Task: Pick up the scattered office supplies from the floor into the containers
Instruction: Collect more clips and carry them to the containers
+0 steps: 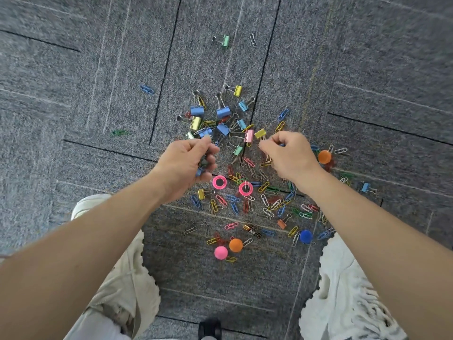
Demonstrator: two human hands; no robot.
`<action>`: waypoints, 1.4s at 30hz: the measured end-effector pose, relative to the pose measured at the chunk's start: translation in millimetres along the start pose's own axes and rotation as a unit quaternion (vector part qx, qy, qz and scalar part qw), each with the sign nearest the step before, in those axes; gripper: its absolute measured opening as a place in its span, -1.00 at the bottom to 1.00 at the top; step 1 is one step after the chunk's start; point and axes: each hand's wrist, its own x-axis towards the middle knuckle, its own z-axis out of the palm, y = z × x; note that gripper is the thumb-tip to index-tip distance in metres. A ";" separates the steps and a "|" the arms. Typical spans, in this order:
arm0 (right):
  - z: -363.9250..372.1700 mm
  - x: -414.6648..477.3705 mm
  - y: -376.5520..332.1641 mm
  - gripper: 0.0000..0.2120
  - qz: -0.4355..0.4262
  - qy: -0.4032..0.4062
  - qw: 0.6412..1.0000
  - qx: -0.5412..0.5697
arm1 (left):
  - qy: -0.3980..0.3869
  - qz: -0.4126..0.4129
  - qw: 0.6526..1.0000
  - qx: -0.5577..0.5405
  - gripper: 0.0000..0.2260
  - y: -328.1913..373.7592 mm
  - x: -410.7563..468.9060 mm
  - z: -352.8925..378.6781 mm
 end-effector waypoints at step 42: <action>-12.4 -6.2 -1.9 -0.68 0.075 -0.119 0.872 0.470 | 0.118 0.089 0.987 0.066 -0.79 17.5 18.1 -7.0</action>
